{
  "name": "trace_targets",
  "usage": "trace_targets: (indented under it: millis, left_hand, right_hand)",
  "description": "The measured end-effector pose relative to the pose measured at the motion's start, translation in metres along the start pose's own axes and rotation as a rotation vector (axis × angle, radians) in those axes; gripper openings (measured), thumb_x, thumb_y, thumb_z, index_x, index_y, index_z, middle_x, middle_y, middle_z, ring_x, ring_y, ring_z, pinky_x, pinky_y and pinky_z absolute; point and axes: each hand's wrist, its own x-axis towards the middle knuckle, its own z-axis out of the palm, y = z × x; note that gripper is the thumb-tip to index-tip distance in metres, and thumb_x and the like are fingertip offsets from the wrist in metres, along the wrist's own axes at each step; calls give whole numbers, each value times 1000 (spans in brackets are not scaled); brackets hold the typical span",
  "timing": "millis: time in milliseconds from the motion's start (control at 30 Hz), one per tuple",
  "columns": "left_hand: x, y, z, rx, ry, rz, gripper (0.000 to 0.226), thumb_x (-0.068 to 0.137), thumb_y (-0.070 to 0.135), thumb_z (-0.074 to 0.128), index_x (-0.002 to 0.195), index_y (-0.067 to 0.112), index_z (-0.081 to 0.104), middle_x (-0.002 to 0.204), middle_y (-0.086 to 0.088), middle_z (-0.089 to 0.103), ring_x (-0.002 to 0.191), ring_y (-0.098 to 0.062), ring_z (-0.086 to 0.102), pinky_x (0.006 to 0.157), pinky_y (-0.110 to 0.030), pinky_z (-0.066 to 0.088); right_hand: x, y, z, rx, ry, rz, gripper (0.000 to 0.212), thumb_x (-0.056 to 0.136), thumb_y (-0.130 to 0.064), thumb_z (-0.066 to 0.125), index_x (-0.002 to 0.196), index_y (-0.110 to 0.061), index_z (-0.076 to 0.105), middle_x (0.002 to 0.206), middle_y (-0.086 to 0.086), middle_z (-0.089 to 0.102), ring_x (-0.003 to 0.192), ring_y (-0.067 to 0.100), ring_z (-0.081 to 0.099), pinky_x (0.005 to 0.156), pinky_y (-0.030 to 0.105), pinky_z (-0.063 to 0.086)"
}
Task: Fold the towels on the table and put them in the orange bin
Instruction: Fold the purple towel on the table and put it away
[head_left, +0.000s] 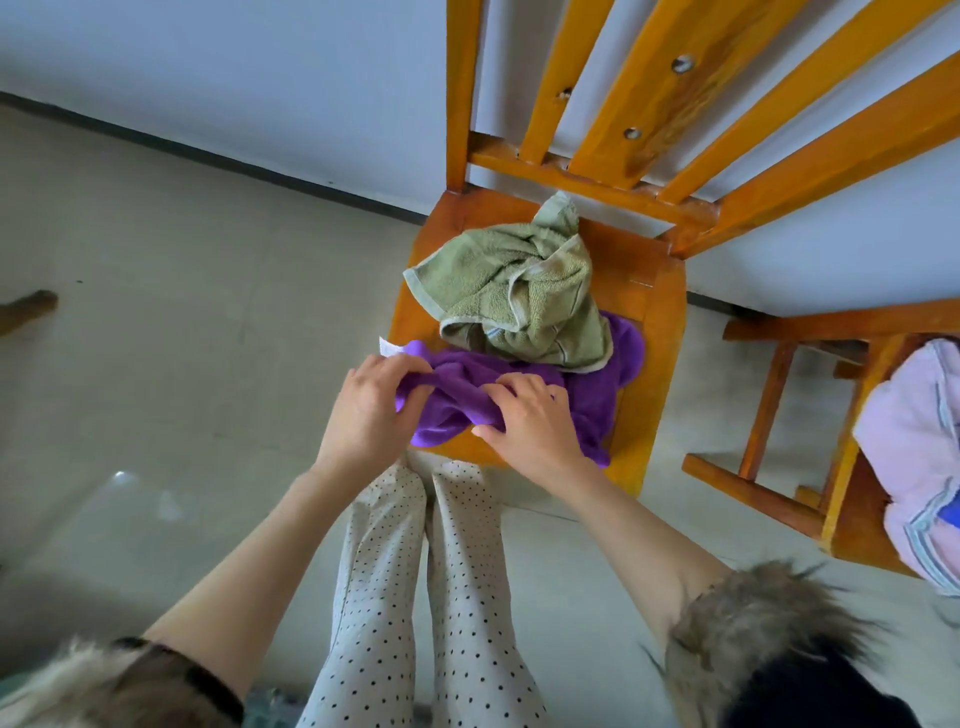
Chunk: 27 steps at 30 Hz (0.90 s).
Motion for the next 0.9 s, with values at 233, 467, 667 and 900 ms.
trace_targets:
  millis: [233, 467, 667, 900]
  left_hand:
    - [26, -13, 9, -1, 67, -111, 37, 85, -2, 51, 122, 6, 53, 119, -14, 55, 108, -31, 48, 90, -29, 35]
    - [-25, -14, 59, 191, -182, 100, 23, 84, -3, 57, 105, 1, 63, 100, -15, 62, 92, -33, 58, 79, -43, 46]
    - [-14, -42, 80, 443, -269, 141, 38, 80, -6, 61, 117, 3, 61, 115, -17, 60, 105, -33, 58, 90, -44, 44]
    - [0, -64, 94, 581, -247, 137, 28, 71, 19, 79, 92, 5, 68, 85, -14, 63, 80, -34, 61, 71, -43, 48]
  right_hand:
    - [12, 30, -22, 189, 243, 328, 31, 90, -29, 58, 116, -13, 60, 115, 10, 56, 110, 30, 51, 89, 42, 40]
    - [-21, 26, -12, 140, 345, 42, 10, 88, -6, 57, 80, -1, 57, 79, 13, 58, 68, 30, 57, 59, 42, 49]
    - [-55, 11, 50, 113, 178, -3, 16, 78, -8, 71, 90, -2, 64, 88, 10, 61, 75, 24, 61, 57, 33, 54]
    - [-29, 36, 71, -197, 100, 177, 41, 63, -43, 80, 87, -12, 67, 105, 10, 66, 90, 29, 61, 75, 42, 50]
